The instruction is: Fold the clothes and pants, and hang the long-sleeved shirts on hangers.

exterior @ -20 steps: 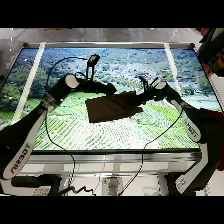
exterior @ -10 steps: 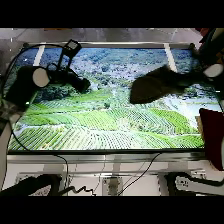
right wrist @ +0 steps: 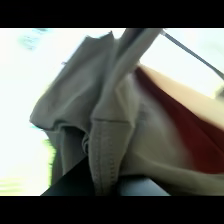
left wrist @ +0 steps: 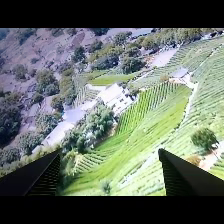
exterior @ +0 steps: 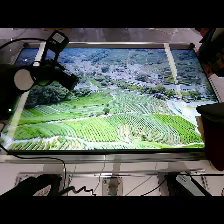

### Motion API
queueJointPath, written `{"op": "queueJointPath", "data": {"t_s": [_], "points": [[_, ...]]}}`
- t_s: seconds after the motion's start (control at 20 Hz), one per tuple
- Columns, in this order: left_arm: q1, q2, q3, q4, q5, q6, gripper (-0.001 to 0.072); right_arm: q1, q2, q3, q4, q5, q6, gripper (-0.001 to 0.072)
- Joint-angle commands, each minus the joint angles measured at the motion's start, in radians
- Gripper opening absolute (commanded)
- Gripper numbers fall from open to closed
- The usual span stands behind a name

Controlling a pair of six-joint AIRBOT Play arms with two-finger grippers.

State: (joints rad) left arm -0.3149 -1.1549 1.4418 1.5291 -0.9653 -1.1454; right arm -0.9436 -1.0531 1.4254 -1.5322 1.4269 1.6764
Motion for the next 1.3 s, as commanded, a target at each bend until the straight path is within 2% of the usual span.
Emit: {"op": "queueJointPath", "data": {"t_s": [0.0, 0.05, 0.1, 0.25, 0.3, 0.35, 0.45, 0.5, 0.55, 0.65, 0.75, 1.0, 1.1, 1.25], "points": [[0.001, 0.004, 0.0, 0.008, 0.0, 0.0, 0.0695, -0.198, 0.017, -0.054, -0.059, 0.169, 0.012, 0.0228], [0.001, 0.004, 0.0, 0.008, 0.0, 0.0, 0.0695, -0.217, 0.018, -0.065, -0.055, 0.167, 0.025, 0.0526], [0.001, 0.004, 0.0, 0.008, 0.0, 0.0, 0.0694, -0.218, 0.018, -0.069, -0.048, 0.149, 0.039, 0.0679], [0.001, 0.004, 0.0, 0.008, 0.0, 0.0, 0.0695, -0.188, 0.017, -0.07, 0.007, 0.068, 0.039, 0.0688], [0.001, 0.004, 0.0, 0.008, 0.0, 0.0, 0.0695, -0.168, 0.016, -0.071, 0.017, 0.037, 0.039, 0.0679], [0.001, 0.004, 0.0, 0.008, 0.0, 0.0, 0.0695, -0.136, 0.011, -0.071, 0.019, 0.011, 0.039, 0.058], [0.001, 0.004, 0.0, 0.008, 0.0, 0.0, 0.0695, -0.05, -0.009, -0.071, 0.043, -0.026, 0.039, 0.0293], [0.001, 0.004, 0.0, 0.008, 0.0, 0.0, 0.0695, 0.011, -0.021, -0.071, 0.091, -0.048, 0.039, 0.0107], [0.001, 0.004, 0.0, 0.008, 0.0, 0.0, 0.0694, 0.077, -0.035, -0.071, 0.148, -0.068, 0.038, 0.0015], [0.001, 0.004, 0.0, 0.008, -0.001, 0.0, 0.0694, 0.257, -0.063, -0.071, 0.223, -0.122, 0.032, 0.0014], [0.001, 0.004, 0.0, 0.008, 0.0, 0.0, 0.0694, 0.467, -0.084, -0.071, 0.19, -0.175, 0.006, 0.0014], [0.001, 0.004, 0.0, 0.008, 0.0, 0.0, 0.0695, 0.968, -0.09, -0.071, 0.12, -0.241, -0.138, 0.0014], [0.001, 0.004, 0.0, 0.008, 0.0, 0.0, 0.0695, 1.11, -0.09, -0.071, 0.072, -0.261, -0.138, 0.0014], [0.001, 0.004, 0.0, 0.008, 0.0, 0.0, 0.0695, 1.217, -0.09, -0.071, 0.066, -0.264, -0.137, 0.0014]]}}
